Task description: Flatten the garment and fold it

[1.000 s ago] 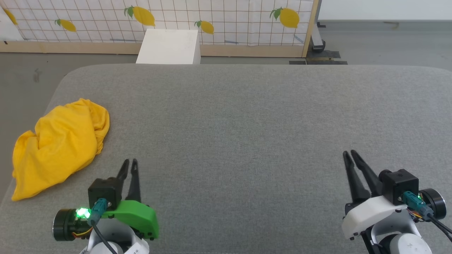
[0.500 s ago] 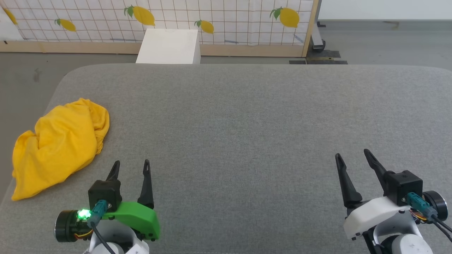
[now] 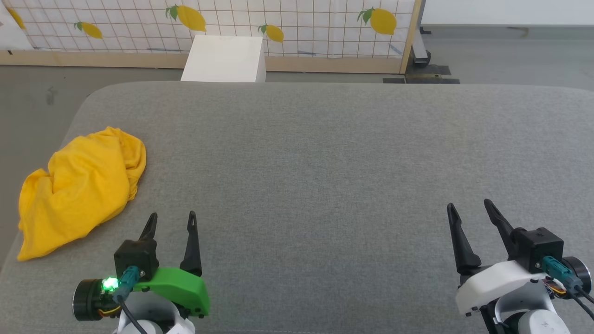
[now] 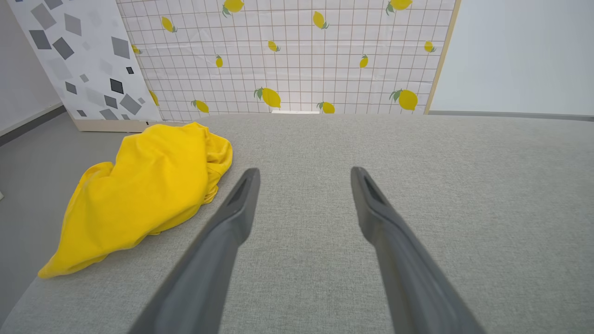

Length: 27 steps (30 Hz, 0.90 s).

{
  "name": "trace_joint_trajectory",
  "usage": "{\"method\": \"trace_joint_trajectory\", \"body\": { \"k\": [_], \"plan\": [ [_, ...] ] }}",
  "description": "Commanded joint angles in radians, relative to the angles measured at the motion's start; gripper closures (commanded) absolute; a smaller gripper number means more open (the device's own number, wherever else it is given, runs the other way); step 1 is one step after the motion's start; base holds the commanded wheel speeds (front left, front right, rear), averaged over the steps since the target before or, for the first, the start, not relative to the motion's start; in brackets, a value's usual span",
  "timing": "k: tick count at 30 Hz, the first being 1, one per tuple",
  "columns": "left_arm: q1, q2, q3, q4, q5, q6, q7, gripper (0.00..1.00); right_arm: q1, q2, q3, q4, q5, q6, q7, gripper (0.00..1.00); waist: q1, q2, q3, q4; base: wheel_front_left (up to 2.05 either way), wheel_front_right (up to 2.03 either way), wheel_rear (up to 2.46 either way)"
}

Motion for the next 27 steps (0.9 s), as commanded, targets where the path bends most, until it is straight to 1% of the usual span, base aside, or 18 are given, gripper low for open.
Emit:
{"method": "trace_joint_trajectory", "body": {
  "k": [1,13,27],
  "plan": [
    [0.001,-0.001,0.004,0.005,-0.018,0.006,-0.013,0.0,0.013,0.0,-0.003,0.008,0.01,0.0,-0.013,0.0,0.0,0.0,0.0,0.004,0.0,0.0,0.0],
    [0.004,-0.001,0.017,0.02,-0.036,0.012,-0.038,0.0,0.012,0.0,-0.008,0.039,0.026,0.0,-0.038,0.0,0.0,0.0,-0.002,0.063,0.0,0.0,0.0],
    [0.018,-0.001,0.029,0.039,-0.059,0.019,-0.067,0.0,0.023,0.0,-0.005,0.077,0.053,0.0,-0.067,0.0,0.0,0.0,-0.015,0.157,0.0,0.0,0.0]
  ]
}}
